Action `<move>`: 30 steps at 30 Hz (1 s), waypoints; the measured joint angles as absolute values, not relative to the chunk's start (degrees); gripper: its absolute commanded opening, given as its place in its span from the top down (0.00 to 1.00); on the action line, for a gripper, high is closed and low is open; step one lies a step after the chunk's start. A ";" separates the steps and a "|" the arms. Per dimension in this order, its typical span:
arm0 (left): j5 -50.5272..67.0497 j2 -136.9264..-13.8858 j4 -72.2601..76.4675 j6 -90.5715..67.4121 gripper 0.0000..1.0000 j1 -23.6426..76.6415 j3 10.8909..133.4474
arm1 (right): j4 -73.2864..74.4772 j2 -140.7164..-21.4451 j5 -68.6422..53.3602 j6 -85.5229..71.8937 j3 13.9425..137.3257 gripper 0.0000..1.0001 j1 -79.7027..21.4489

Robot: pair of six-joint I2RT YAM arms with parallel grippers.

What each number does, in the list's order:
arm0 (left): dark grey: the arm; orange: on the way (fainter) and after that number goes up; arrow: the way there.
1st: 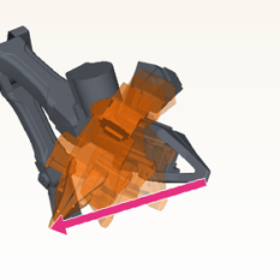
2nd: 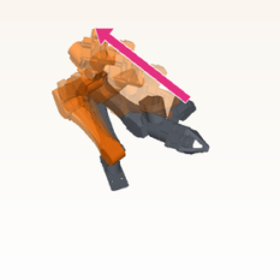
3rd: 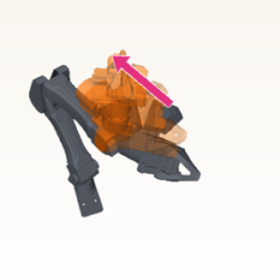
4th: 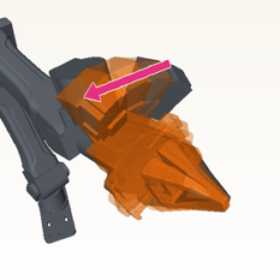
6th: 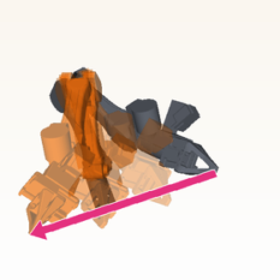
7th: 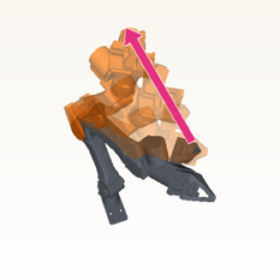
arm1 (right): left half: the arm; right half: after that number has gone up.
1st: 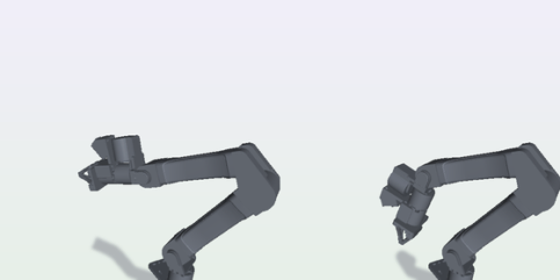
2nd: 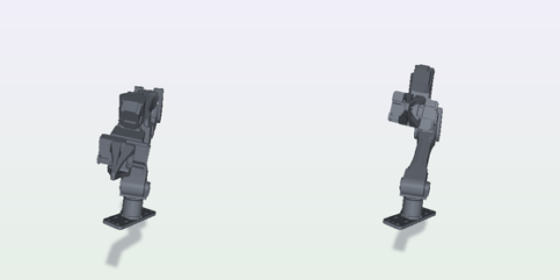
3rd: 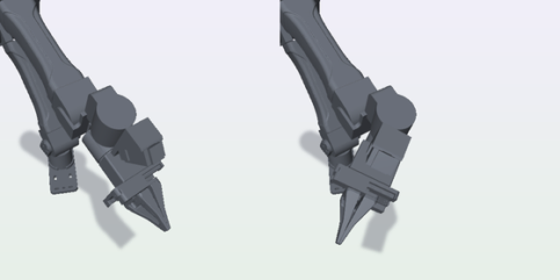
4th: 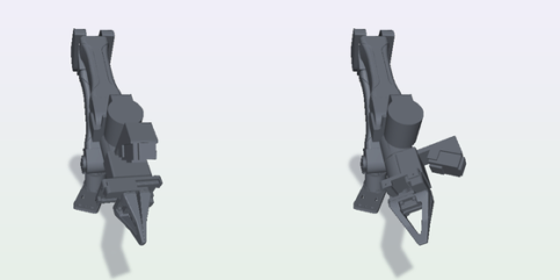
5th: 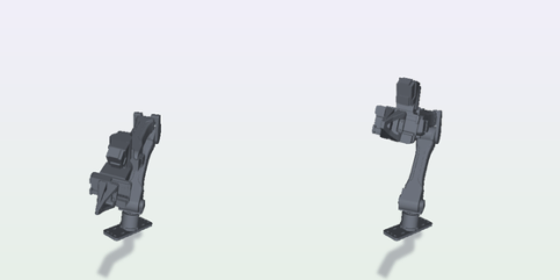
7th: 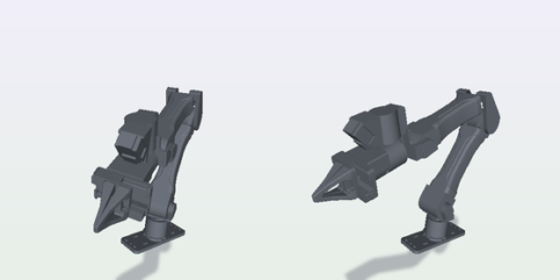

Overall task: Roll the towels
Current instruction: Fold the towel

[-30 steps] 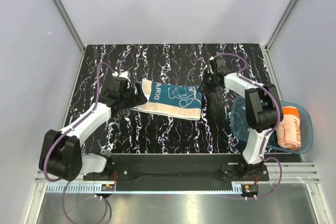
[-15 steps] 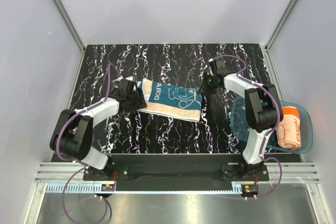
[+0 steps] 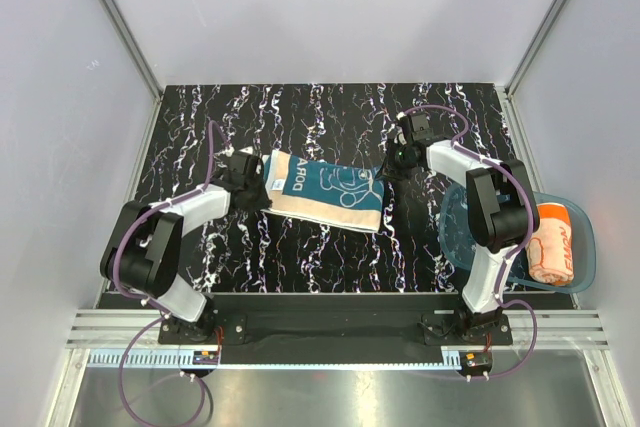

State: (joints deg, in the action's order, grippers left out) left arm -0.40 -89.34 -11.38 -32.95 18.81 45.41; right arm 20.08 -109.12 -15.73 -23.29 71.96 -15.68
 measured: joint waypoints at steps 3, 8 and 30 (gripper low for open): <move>-0.47 -89.49 -11.07 -33.01 0.88 18.83 45.41 | 20.25 -109.12 -15.90 -23.14 71.96 1.00 -15.68; -2.04 -89.49 -12.16 -32.91 0.90 18.94 46.74 | 20.97 -109.12 -16.01 -22.87 71.96 1.00 -15.68; -10.59 -88.71 -19.88 -31.03 0.23 15.62 49.84 | 21.37 -109.12 -17.21 -22.59 68.93 0.40 -15.75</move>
State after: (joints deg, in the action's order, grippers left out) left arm -10.59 -88.71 -19.88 -31.03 15.62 49.84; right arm 21.37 -109.12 -17.21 -22.59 68.93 -15.75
